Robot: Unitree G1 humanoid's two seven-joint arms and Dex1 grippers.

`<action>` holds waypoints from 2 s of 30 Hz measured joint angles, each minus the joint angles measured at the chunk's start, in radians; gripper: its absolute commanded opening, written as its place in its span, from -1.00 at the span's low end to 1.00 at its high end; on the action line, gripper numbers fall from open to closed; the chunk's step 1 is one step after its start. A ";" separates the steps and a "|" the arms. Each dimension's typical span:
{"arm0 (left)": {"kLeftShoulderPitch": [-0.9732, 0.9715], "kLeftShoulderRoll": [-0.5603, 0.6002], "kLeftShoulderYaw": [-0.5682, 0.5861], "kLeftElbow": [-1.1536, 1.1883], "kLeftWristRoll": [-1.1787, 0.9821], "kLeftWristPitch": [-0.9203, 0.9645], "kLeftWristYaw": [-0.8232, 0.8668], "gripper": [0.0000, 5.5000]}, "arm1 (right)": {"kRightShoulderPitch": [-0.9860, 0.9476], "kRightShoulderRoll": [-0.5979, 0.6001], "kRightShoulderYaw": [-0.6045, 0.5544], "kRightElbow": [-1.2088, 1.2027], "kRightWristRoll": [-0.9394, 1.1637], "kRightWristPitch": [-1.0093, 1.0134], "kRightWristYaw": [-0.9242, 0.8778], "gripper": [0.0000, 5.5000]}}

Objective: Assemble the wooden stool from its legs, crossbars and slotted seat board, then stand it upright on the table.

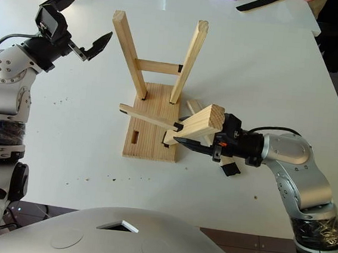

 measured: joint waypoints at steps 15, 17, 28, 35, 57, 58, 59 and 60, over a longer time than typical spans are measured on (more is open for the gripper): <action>0.017 -0.001 0.001 -0.021 0.000 0.000 0.023 0.96 | -0.027 -0.018 -0.029 0.002 0.013 0.058 0.012 -0.26; 0.020 -0.001 0.001 -0.022 0.000 0.000 0.027 0.96 | -0.027 -0.019 -0.029 0.002 0.013 0.060 0.018 -0.26; 0.029 -0.002 0.000 -0.042 0.000 0.000 0.039 0.96 | -0.027 -0.033 -0.035 0.003 0.014 0.061 0.042 -0.26; 0.029 -0.003 -0.002 -0.044 0.000 0.000 0.042 0.96 | 0.002 -0.040 -0.028 0.000 0.013 0.050 0.051 -0.26; 0.095 -0.035 -0.012 -0.124 0.003 0.021 0.067 0.96 | -0.204 -0.072 0.113 0.132 0.004 0.085 0.127 -0.26; 0.095 -0.037 -0.012 -0.126 0.003 0.022 0.069 0.96 | -0.215 -0.067 0.119 0.138 0.004 0.084 0.131 -0.26; 0.096 -0.037 -0.012 -0.128 0.003 0.022 0.070 0.96 | -0.222 -0.065 0.123 0.143 0.003 0.084 0.133 -0.26; 0.096 -0.038 -0.013 -0.129 0.003 0.022 0.070 0.96 | -0.230 -0.062 0.129 0.153 0.002 0.084 0.135 -0.26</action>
